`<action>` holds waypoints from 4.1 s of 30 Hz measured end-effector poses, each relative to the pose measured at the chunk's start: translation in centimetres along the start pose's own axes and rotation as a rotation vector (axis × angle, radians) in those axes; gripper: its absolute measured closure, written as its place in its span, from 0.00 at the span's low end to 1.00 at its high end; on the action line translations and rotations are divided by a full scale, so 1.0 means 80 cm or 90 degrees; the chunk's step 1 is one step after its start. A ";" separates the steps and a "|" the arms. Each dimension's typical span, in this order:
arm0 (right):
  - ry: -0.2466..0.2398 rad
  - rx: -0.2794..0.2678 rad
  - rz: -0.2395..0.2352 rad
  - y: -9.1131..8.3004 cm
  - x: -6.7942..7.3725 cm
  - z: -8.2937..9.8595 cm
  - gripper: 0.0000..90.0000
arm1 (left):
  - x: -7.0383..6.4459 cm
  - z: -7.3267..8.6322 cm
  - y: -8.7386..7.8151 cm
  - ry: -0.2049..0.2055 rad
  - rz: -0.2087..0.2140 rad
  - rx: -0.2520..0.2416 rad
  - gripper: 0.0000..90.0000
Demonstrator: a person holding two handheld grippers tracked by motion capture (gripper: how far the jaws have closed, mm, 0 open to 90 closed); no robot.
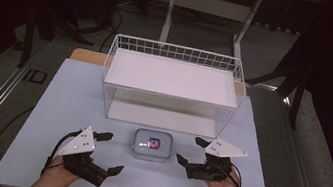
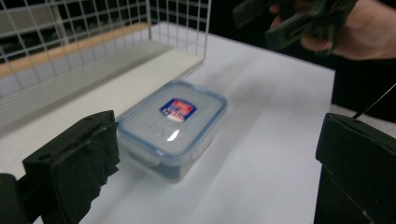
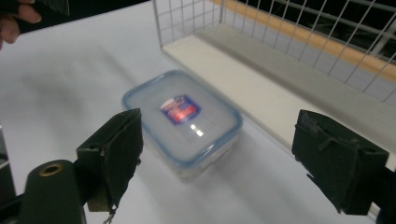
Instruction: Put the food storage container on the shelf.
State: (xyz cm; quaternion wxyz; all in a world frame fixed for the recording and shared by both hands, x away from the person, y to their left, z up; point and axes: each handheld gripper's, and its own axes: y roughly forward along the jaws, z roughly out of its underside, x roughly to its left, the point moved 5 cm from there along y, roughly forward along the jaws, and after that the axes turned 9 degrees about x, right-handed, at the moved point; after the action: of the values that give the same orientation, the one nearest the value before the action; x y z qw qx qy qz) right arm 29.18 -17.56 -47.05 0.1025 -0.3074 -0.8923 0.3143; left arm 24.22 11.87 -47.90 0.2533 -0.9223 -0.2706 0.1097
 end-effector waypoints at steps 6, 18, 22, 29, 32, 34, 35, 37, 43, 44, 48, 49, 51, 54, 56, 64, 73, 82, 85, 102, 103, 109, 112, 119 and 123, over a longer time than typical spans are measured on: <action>0.002 -0.016 0.011 0.002 -0.007 -0.012 0.26 | 0.014 -0.026 -0.004 -0.010 -0.030 -0.004 0.00; 0.035 0.022 -0.038 0.041 -0.009 -0.021 0.17 | 0.033 -0.043 0.035 -0.074 0.015 0.034 0.00; 0.040 0.026 -0.030 0.051 -0.012 -0.023 0.15 | 0.040 -0.043 0.049 -0.096 0.030 0.055 0.00; 0.136 0.102 -0.028 0.077 -0.022 -0.009 0.13 | 0.052 -0.031 0.079 -0.144 0.030 0.117 0.00; 0.178 0.089 -0.036 0.084 -0.024 -0.003 0.12 | 0.057 -0.022 0.092 -0.178 0.027 0.139 0.00; 0.194 0.084 -0.039 0.087 -0.025 -0.002 0.12 | 0.059 -0.019 0.096 -0.189 0.033 0.142 0.00; 0.208 0.088 -0.044 0.090 -0.026 -0.001 0.12 | 0.062 -0.015 0.101 -0.214 0.035 0.148 0.00; 0.229 0.101 -0.049 0.097 -0.026 0.003 0.12 | 0.065 -0.012 0.106 -0.240 0.041 0.145 0.00; 0.295 0.130 -0.083 0.109 -0.026 0.009 0.15 | 0.069 0.000 0.121 -0.310 0.052 0.174 0.01; 0.297 0.132 -0.081 0.110 -0.026 0.009 0.15 | 0.069 0.002 0.123 -0.320 0.056 0.173 0.00; 0.321 0.148 -0.101 0.115 -0.026 0.011 0.15 | 0.070 0.009 0.132 -0.349 0.057 0.189 0.01; 0.329 0.149 -0.100 0.116 -0.026 0.012 0.15 | 0.069 0.010 0.133 -0.350 0.056 0.191 0.01; 0.343 0.152 -0.114 0.118 -0.026 0.013 0.17 | 0.069 0.012 0.136 -0.363 0.062 0.192 0.02; 0.358 0.158 -0.126 0.120 -0.025 0.016 0.19 | 0.071 0.017 0.141 -0.378 0.067 0.206 0.06; 0.360 0.164 -0.131 0.122 -0.023 0.017 0.19 | 0.072 0.019 0.143 -0.387 0.071 0.206 0.08; 0.376 0.168 -0.142 0.127 -0.020 0.020 0.31 | 0.076 0.017 0.142 -0.418 0.081 0.172 0.37; 0.426 0.190 -0.162 0.125 -0.015 0.023 0.37 | 0.071 0.019 0.137 -0.431 0.086 0.172 0.44; 0.436 0.173 -0.158 0.118 -0.012 0.024 0.43 | 0.060 0.013 0.131 -0.404 0.059 0.193 0.46; 0.424 0.172 -0.144 0.114 -0.006 0.023 0.44 | 0.054 0.012 0.128 -0.381 0.044 0.195 0.46; 0.378 0.167 -0.123 0.104 0.007 0.021 0.44 | 0.031 0.002 0.120 -0.366 -0.026 0.220 0.47; 0.376 0.167 -0.123 0.104 0.007 0.020 0.44 | 0.031 0.002 0.120 -0.364 -0.027 0.221 0.47; 0.370 0.148 -0.117 0.100 0.002 0.012 0.44 | 0.036 -0.013 0.118 -0.351 -0.036 0.208 0.48; 0.362 0.131 -0.107 0.096 -0.005 0.003 0.44 | 0.042 -0.024 0.118 -0.349 -0.039 0.192 0.48; 0.364 0.103 -0.086 0.091 -0.026 -0.017 0.44 | 0.054 -0.042 0.123 -0.344 -0.042 0.168 0.48; 0.367 0.088 -0.081 0.092 -0.038 -0.024 0.44 | 0.066 -0.058 0.128 -0.333 -0.049 0.156 0.48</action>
State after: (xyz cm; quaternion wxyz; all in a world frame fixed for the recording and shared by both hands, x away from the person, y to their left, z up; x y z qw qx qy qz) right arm 35.83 -13.95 -50.09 0.3918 -0.3197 -0.8204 0.2669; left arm 34.74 5.49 -49.75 0.2883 -0.8144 -0.3465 0.3655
